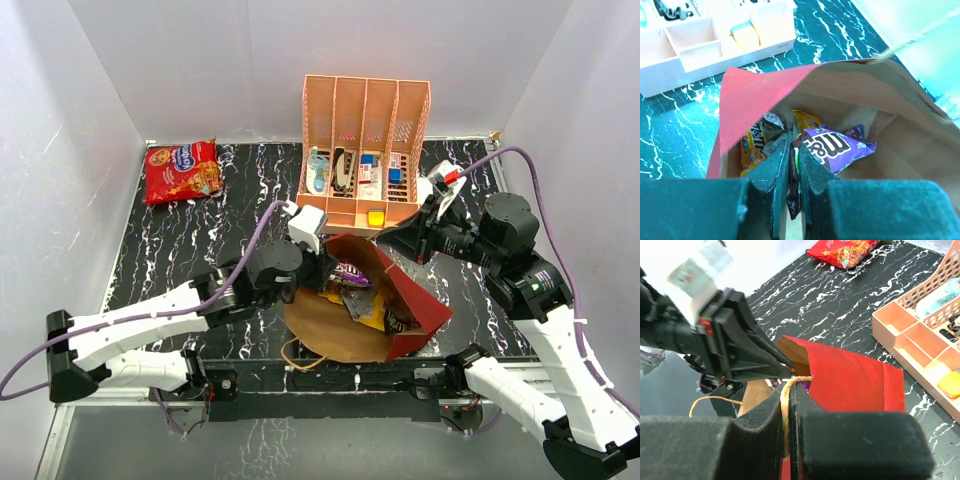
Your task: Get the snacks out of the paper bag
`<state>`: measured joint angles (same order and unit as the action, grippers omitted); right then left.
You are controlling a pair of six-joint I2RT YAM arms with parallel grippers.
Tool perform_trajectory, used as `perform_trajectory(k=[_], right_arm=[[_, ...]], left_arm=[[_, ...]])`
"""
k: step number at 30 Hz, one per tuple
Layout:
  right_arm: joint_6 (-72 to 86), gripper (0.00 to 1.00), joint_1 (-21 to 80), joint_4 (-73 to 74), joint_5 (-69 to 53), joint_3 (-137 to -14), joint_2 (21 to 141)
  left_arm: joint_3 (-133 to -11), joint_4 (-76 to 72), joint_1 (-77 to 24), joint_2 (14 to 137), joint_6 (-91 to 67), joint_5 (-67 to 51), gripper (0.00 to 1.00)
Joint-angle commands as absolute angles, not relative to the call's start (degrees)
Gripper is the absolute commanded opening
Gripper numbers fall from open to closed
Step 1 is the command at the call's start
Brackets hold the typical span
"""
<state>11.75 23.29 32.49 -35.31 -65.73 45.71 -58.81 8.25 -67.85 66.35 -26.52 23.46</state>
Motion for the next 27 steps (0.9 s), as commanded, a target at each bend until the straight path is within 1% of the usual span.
perform_trajectory(k=[1, 5, 7, 9, 12, 14, 16, 17, 19, 20, 23, 25, 27], right_arm=[[10.97, 0.08, 23.38, 30.20, -33.97, -65.30, 44.56], [10.49, 0.08, 23.35, 31.31, -33.71, -65.39, 44.48], [10.33, 0.08, 23.38, 31.63, -33.46, -65.31, 44.31], [10.24, 0.08, 23.37, 31.67, -33.31, -65.09, 44.06], [10.27, 0.08, 23.38, 31.56, -33.27, -64.62, 43.86], [10.24, 0.08, 23.38, 31.46, -33.47, -64.39, 43.86], [10.26, 0.08, 23.37, 31.41, -33.49, -64.34, 43.93], [10.24, 0.08, 23.38, 31.52, -33.52, -64.37, 43.94], [10.26, 0.08, 23.38, 31.85, -33.57, -64.42, 44.01], [10.32, 0.08, 23.33, 31.99, -33.50, -64.42, 43.99], [10.74, 0.08, 23.38, 32.10, -33.87, -63.99, 43.82], [11.08, 0.08, 23.38, 31.60, -33.99, -63.38, 43.46], [11.24, 0.08, 23.38, 31.43, -34.00, -63.03, 43.40]], left_arm=[[-63.65, 13.79, -67.74, 60.53, -19.50, 17.87, 0.00], [-68.63, 17.67, -67.76, 55.34, -11.70, 15.53, 0.00], [-71.82, 19.21, -67.76, 52.85, -8.07, 18.93, 0.00], [-73.77, 19.77, -67.76, 50.99, -7.60, 30.45, 0.00], [-73.24, 16.29, -67.74, 48.78, -5.76, 53.46, 0.00], [-69.31, 7.52, -67.76, 47.75, 1.78, 66.62, 0.00], [-63.55, -7.52, -67.68, 47.60, 14.54, 72.94, 0.00], [-60.69, -15.05, -67.50, 47.81, 19.67, 74.42, 0.00], [-54.55, -27.58, -65.86, 48.22, 27.74, 73.62, 0.00], [-52.87, -30.64, -65.02, 48.58, 28.58, 73.20, 0.00], [-52.18, -23.04, -59.22, 50.54, 19.06, 69.33, 0.00], [-54.72, -12.22, -53.16, 53.41, 6.34, 65.81, 0.00], [-58.83, -2.24, -45.90, 58.98, -3.80, 62.15, 0.00]])
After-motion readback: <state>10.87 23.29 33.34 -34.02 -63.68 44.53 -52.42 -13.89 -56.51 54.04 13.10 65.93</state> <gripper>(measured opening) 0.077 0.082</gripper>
